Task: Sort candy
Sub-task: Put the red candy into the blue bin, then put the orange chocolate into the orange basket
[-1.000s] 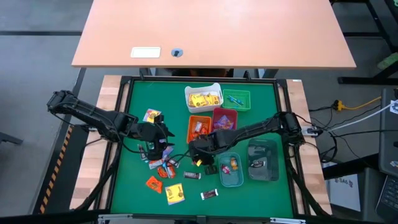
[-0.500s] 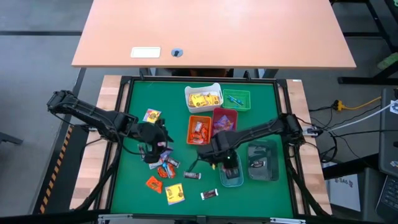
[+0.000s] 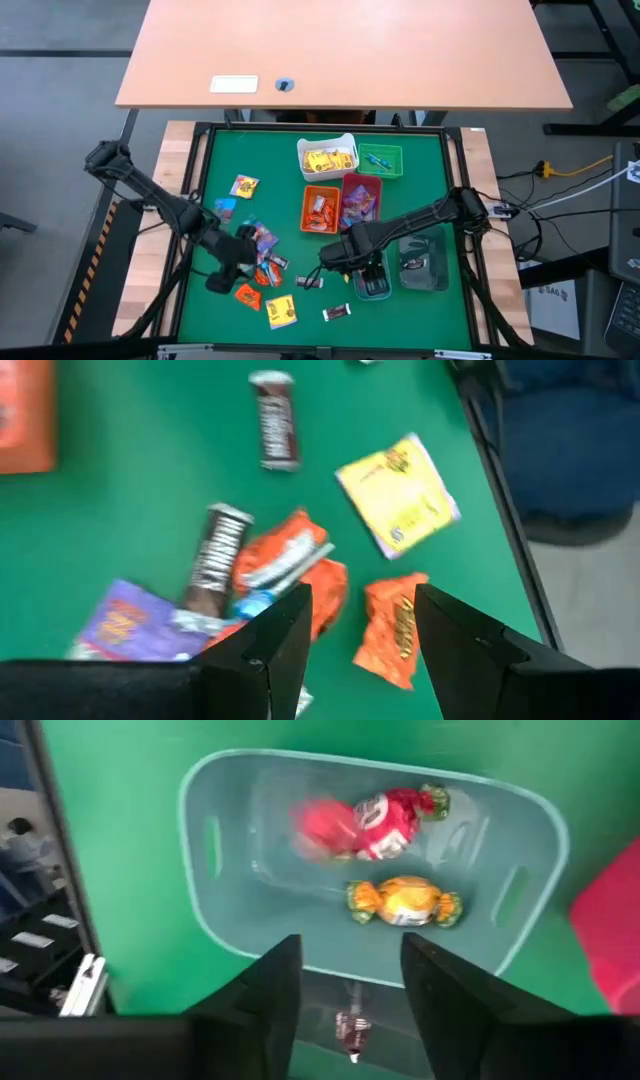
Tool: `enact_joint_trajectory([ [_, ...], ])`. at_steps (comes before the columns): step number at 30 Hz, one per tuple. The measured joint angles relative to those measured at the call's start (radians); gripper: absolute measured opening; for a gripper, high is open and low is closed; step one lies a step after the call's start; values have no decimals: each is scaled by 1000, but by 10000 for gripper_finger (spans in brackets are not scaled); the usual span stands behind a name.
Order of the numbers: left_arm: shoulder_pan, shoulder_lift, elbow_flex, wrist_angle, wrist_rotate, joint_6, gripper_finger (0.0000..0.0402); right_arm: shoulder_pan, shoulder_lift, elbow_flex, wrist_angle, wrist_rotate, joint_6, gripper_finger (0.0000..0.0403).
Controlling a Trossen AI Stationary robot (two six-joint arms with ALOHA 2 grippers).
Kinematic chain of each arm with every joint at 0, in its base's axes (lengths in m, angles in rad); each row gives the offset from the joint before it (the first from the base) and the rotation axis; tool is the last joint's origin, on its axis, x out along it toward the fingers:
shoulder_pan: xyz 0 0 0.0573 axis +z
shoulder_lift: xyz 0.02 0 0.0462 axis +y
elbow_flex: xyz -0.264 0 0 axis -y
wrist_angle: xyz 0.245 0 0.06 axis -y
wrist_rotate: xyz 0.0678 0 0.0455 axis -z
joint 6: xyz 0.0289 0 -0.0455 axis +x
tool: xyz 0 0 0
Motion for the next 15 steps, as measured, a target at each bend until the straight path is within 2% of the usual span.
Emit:
enact_joint_trajectory([
  [7,-116,113,0,18,-1,0,166,0,0,0,-1,33,1,225],
  [15,-199,252,0,24,-1,3,166,0,0,0,0,32,2,226],
])
